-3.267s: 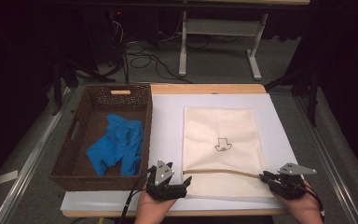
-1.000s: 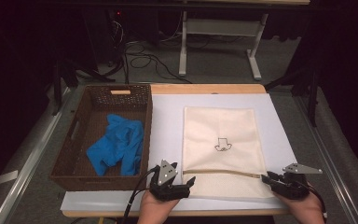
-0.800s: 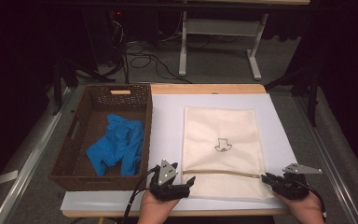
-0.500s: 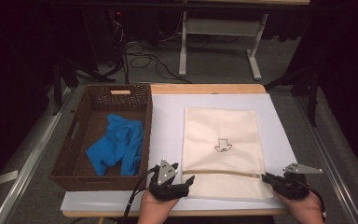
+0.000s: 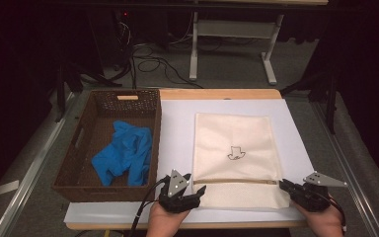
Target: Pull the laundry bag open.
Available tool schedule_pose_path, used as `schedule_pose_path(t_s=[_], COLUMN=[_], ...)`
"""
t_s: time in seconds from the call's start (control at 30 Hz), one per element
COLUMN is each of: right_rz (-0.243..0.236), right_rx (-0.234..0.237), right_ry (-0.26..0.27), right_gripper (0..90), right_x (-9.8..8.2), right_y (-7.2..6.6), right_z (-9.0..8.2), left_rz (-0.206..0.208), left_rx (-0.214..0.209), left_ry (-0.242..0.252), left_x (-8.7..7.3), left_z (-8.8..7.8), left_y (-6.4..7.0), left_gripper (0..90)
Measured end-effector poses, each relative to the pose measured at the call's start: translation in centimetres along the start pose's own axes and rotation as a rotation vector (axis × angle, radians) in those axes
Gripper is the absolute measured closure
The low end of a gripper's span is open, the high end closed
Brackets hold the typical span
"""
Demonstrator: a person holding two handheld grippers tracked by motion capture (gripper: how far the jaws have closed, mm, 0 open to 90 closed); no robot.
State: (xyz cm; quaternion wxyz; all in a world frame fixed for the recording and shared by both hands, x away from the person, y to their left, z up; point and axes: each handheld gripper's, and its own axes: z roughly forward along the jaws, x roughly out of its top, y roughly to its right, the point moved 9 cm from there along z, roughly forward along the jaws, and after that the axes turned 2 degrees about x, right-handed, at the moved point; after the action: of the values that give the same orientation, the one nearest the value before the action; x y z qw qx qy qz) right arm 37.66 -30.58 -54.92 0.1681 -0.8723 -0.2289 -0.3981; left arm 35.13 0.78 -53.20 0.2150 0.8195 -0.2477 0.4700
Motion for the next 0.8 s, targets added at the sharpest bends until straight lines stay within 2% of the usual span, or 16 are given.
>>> schedule_pose_path(t_s=[0.07,0.27,0.33,0.63,0.8], right_rz=[-0.018,-0.026,-0.042,-0.045,-0.053], right_rx=[0.000,-0.002,-0.003,-0.005,-0.008], right_ry=[0.023,0.063,0.080,0.118,0.133], right_gripper=[83.5,83.6,83.6,83.8,83.8], right_x=[0.3,0.8,1.1,1.7,2.0], right_y=[0.0,-0.3,-0.4,-0.6,-0.8], right_z=[-0.2,-0.6,-0.7,-1.1,-1.3], left_rz=[0.005,0.010,0.010,0.001,0.016], left_rx=[0.003,0.005,0.005,-0.006,0.010], left_ry=[0.001,0.006,0.008,0.011,0.028], left_x=[0.0,0.0,0.0,0.2,0.4], left_z=[0.0,0.0,0.0,0.0,-0.1], left_y=[0.0,0.0,0.1,0.2,0.3], left_gripper=[36.5,38.2,39.2,40.5,39.8])
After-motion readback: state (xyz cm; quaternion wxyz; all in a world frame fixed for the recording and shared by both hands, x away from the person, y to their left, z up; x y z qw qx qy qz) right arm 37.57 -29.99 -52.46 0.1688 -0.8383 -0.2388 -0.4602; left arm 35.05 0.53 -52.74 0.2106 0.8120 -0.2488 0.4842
